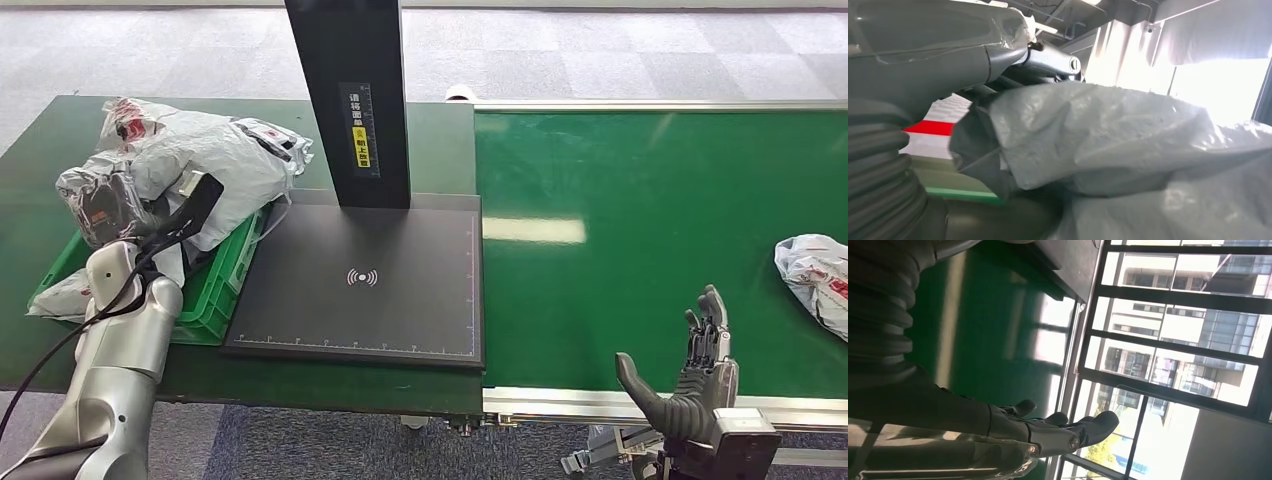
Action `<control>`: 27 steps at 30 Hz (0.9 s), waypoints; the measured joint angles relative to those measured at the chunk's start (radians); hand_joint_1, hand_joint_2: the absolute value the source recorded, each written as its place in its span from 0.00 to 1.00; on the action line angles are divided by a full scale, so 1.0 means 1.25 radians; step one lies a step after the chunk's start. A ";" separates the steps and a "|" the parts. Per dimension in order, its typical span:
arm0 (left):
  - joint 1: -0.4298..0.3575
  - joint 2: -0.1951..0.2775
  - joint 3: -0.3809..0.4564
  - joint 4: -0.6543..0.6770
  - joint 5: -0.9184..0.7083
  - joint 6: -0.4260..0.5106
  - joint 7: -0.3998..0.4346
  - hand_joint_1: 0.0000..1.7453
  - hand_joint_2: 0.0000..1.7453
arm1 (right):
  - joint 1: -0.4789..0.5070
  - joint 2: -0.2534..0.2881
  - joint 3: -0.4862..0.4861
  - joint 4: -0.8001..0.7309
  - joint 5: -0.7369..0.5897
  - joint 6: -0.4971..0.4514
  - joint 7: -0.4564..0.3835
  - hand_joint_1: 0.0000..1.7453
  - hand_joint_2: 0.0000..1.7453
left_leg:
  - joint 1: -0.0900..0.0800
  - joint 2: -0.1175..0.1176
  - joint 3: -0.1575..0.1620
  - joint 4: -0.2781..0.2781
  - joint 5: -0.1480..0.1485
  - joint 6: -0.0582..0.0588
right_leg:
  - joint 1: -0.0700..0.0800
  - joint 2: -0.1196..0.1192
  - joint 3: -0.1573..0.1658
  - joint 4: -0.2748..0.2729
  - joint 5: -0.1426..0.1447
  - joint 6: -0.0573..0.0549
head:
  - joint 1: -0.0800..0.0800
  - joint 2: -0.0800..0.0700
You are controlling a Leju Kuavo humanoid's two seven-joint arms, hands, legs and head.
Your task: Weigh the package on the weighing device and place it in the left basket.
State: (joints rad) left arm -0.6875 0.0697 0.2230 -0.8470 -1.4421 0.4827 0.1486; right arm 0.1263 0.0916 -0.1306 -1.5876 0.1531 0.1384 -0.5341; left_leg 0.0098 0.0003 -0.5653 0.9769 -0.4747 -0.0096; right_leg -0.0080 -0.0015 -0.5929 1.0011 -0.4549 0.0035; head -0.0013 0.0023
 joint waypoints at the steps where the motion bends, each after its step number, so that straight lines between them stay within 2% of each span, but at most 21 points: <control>1: -0.001 0.002 -0.002 0.005 0.015 0.014 -0.002 0.00 1.00 | -0.001 0.000 0.000 0.000 0.000 0.001 0.000 0.00 1.00 | 0.000 0.000 0.000 0.000 0.000 0.000 | 0.000 0.000 0.000 0.000 0.000 0.000 | 0.000 0.000; 4: -0.004 0.008 -0.004 0.015 0.046 0.047 -0.008 0.00 1.00 | -0.005 0.000 0.000 0.000 0.001 0.003 0.000 0.00 1.00 | 0.000 0.000 0.000 0.000 0.000 0.000 | 0.000 0.000 0.000 0.000 0.000 0.000 | 0.000 0.000; 12: -0.010 0.015 -0.005 0.032 0.058 0.057 -0.014 0.00 1.00 | -0.008 0.000 0.000 0.000 0.001 0.003 0.001 0.00 1.00 | 0.000 0.000 0.000 0.000 0.000 0.000 | 0.000 0.000 0.000 0.000 0.000 0.000 | 0.000 0.000; 16: -0.007 0.017 -0.002 0.022 0.092 0.139 -0.063 0.00 1.00 | -0.008 0.000 0.000 0.000 -0.001 -0.002 0.002 0.00 1.00 | 0.000 0.000 0.000 0.000 0.000 0.000 | 0.000 0.000 0.002 0.000 0.000 0.000 | 0.000 0.000; 19: -0.003 0.017 0.022 -0.014 0.066 0.168 -0.104 0.00 1.00 | -0.008 0.000 0.002 0.001 -0.005 -0.012 0.003 0.00 1.00 | 0.000 0.000 -0.001 0.000 0.000 0.000 | 0.000 0.000 0.004 0.000 0.000 0.000 | 0.000 0.000; 24: 0.003 0.015 0.074 -0.060 0.010 0.169 -0.113 0.00 1.00 | -0.008 0.000 0.003 0.001 -0.006 -0.019 0.004 0.00 1.00 | 0.000 0.000 -0.001 0.000 0.000 0.000 | 0.000 0.000 0.004 0.000 0.000 0.000 | 0.000 0.000; 27: 0.021 0.012 0.111 -0.111 -0.002 0.169 -0.151 0.00 1.00 | -0.008 0.000 0.007 0.001 -0.003 -0.019 0.009 0.00 1.00 | 0.000 0.001 -0.001 0.000 0.000 0.000 | 0.000 0.001 0.003 0.000 0.000 0.000 | 0.000 0.000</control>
State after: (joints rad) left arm -0.6615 0.0851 0.3613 -0.9853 -1.4443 0.6943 -0.0399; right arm 0.1168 0.0916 -0.1221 -1.5866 0.1494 0.1141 -0.5230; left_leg 0.0099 0.0010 -0.5662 0.9769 -0.4746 -0.0096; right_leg -0.0079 -0.0004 -0.5885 1.0014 -0.4548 0.0035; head -0.0012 0.0023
